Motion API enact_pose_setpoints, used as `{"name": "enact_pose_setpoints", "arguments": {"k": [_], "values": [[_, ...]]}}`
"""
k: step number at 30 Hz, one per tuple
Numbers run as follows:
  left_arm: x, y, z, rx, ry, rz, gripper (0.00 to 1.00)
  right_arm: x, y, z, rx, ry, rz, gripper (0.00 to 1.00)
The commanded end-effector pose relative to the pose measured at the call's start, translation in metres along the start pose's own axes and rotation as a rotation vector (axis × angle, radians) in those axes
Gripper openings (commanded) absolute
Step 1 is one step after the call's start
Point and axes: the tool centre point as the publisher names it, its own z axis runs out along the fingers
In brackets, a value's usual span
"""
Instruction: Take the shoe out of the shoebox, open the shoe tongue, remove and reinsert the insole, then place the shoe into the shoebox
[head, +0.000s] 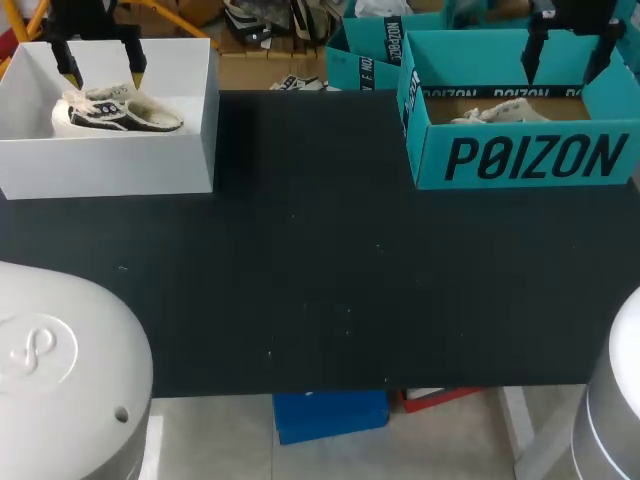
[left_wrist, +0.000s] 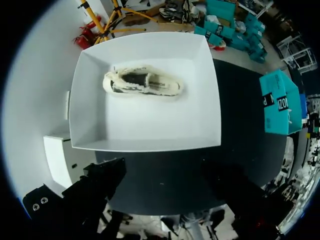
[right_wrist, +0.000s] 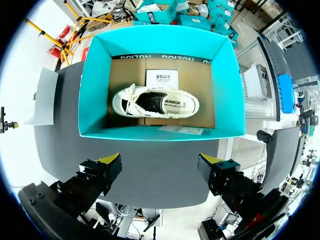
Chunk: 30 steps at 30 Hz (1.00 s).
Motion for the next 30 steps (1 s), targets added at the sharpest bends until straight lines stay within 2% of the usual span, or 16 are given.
{"name": "enact_pose_setpoints", "arguments": {"k": [1,7,12,19,20,22,30], "values": [[-0.004,-0.007,0.001,0.003,0.005,0.035,1.00,0.000,0.000,0.000,0.000,0.000,0.000,1.00],[-0.025,-0.048,0.006,0.022,0.042,0.276,1.00,0.000,0.000,0.000,0.000,0.000,0.000,1.00],[-0.043,-0.079,0.006,0.022,0.086,0.611,1.00,0.000,0.000,0.000,0.000,0.000,0.000,1.00],[-0.075,-0.118,0.000,-0.125,0.042,1.092,1.00,0.000,0.000,0.000,0.000,0.000,0.000,1.00],[-0.078,-0.121,-0.001,-0.143,0.028,1.144,1.00,0.000,0.000,0.000,0.000,0.000,0.000,1.00],[-0.081,-0.127,0.000,-0.127,-0.014,1.204,1.00,0.000,0.000,0.000,0.000,0.000,0.000,1.00],[-0.081,-0.127,0.000,-0.127,-0.014,1.204,1.00,0.000,0.000,0.000,0.000,0.000,0.000,1.00]]}}
